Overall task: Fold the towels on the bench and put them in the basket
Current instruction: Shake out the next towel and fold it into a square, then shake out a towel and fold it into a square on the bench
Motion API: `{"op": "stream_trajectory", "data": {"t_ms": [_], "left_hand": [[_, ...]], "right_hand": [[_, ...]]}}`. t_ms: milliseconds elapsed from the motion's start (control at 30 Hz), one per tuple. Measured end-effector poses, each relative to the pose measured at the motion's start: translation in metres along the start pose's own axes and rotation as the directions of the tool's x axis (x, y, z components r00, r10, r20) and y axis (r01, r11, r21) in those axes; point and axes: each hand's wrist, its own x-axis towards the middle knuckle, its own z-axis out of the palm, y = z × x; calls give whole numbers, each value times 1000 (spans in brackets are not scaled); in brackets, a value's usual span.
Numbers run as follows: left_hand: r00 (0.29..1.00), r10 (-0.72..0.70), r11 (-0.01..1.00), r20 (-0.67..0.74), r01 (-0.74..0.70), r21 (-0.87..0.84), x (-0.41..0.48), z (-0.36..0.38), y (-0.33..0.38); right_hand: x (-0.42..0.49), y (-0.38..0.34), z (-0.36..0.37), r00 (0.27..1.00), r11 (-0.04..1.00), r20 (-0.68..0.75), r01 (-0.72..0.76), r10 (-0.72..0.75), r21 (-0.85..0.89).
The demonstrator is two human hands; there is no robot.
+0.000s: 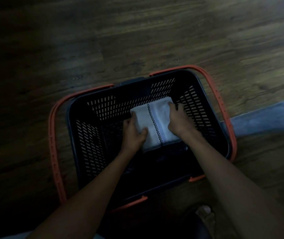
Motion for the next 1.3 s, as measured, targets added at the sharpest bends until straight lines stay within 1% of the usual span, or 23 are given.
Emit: {"op": "stream_trajectory", "data": {"t_ms": [33,67,100,133,167,200,233,300,367,433,533,600,667,800,900,1000,1067,1133,1300], "left_hand": [[998,46,997,-33,-44,67,0,-1,-1],[990,126,977,-62,-113,182,0,-1,-3],[975,214,928,-58,-184,324,1,-2,-4],[964,264,862,-14,-230,451,2,-2,-5],[966,253,806,60,-244,540,3,-2,-6],[970,204,765,131,-241,598,5,-3,-8],[971,155,734,180,-235,637,7,-3,-10],[965,110,680,239,-249,690,12,-4,-10],[955,91,669,283,-269,693,12,-11,0],[954,108,656,278,-279,701,8,-23,12],[955,191,636,227,-297,713,-7,-48,44],[946,241,628,219,-324,707,-20,-69,73],[926,301,595,229,-370,714,-34,-92,109],[859,457,520,232,-470,713,-72,-142,197],[825,506,474,252,-510,718,-110,-172,266],[805,533,480,259,-540,691,-156,-190,329],[771,571,450,282,-581,678,-183,-194,363],[728,597,405,338,-637,656,-212,-187,393],[606,640,331,471,-772,543,-281,-142,449]], "right_hand": [[-2,-2,4,996,983,-68,49,-62,-175],[-2,-3,8,980,943,-132,102,-150,-316],[-2,-3,10,962,905,-165,136,-218,-404],[1,-2,12,956,875,-154,154,-249,-459],[4,0,14,960,856,-117,166,-254,-490],[8,4,18,973,848,-54,166,-223,-504],[11,6,20,984,840,8,155,-177,-519],[15,9,23,990,836,67,141,-124,-531],[11,5,17,989,856,98,144,-110,-496],[1,-1,4,989,894,101,142,-109,-426],[-30,-6,-30,992,937,34,126,-121,-326],[-58,-8,-60,991,941,4,131,-136,-311],[-89,-11,-97,991,948,-36,115,-131,-297],[-163,-21,-182,985,985,-150,61,-86,-162],[-233,-23,-242,969,993,-244,18,-46,-114],[-304,-16,-285,948,998,-319,-16,-3,-57],[-347,-7,-306,928,999,-371,-48,38,-18],[-391,11,-317,899,996,-429,-79,91,45],[-488,71,-320,822,965,-507,-199,258,169]]}}
